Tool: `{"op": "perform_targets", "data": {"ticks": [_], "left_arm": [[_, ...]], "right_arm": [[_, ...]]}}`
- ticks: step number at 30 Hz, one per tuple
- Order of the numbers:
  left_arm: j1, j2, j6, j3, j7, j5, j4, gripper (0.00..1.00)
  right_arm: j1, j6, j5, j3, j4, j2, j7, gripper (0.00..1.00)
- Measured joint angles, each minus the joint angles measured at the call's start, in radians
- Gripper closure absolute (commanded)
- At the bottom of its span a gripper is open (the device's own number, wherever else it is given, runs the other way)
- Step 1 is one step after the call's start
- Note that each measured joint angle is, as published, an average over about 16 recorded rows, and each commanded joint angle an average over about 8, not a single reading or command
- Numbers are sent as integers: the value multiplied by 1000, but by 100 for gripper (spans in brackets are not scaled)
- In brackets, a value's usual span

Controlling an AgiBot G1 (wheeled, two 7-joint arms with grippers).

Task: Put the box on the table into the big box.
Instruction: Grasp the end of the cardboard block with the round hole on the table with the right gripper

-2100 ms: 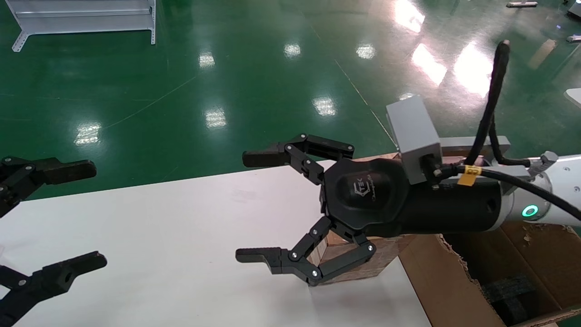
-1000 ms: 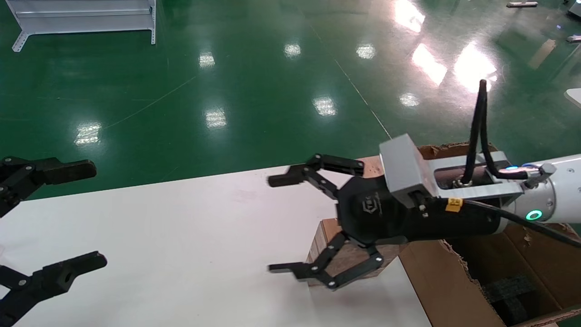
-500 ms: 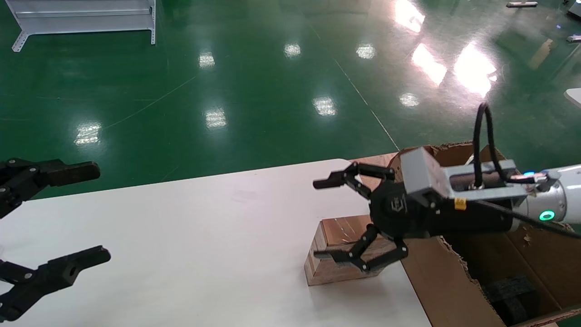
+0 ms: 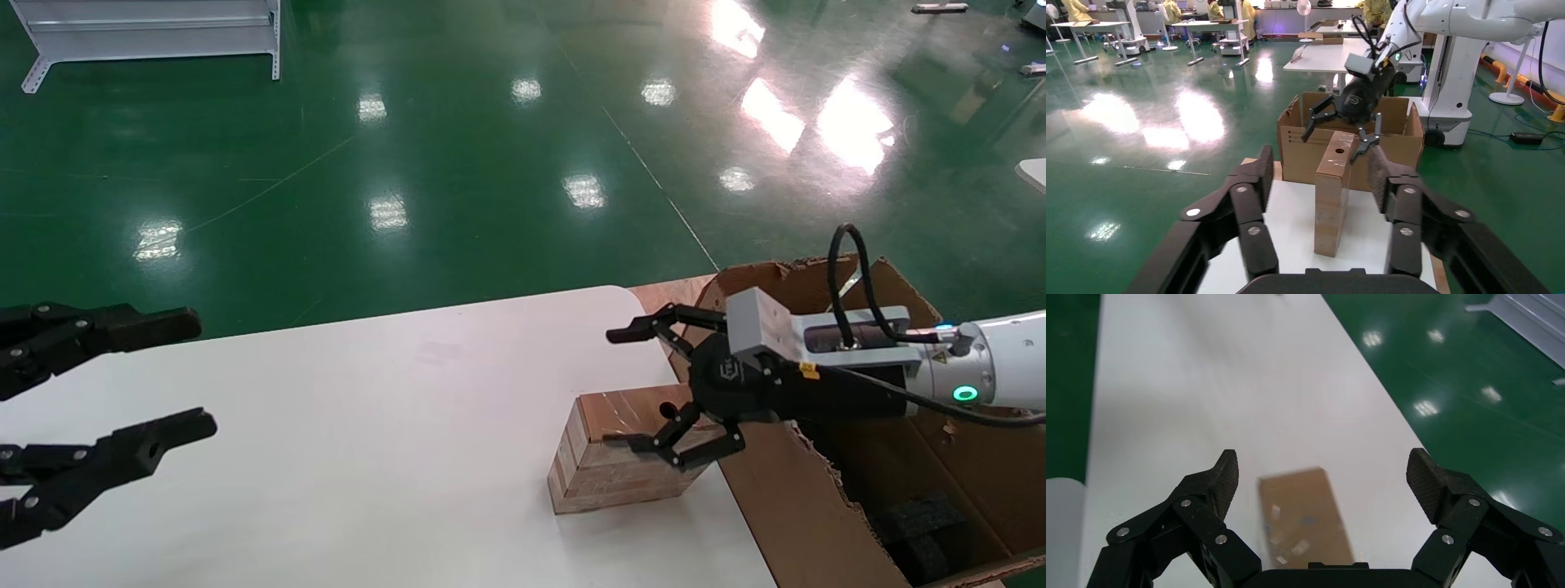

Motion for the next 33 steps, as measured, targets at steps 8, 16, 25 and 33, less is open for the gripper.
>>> {"op": "perform_targets", "data": {"ticks": [8, 16, 25, 33], "left_arm": [[0, 0, 0, 0, 0, 0, 0, 100], [0, 0, 0, 0, 0, 0, 0, 100], [0, 0, 0, 0, 0, 0, 0, 100], [0, 0, 0, 0, 0, 0, 0, 100]], "right_arm": [[61, -2, -19, -65, -133, -32, -52, 0], [105, -5, -23, -132, -195, -39, -72, 0], [119, -9, 20, -203, -193, -25, -66, 0], [118, -10, 103, -257, -150, -23, -48, 0]]}}
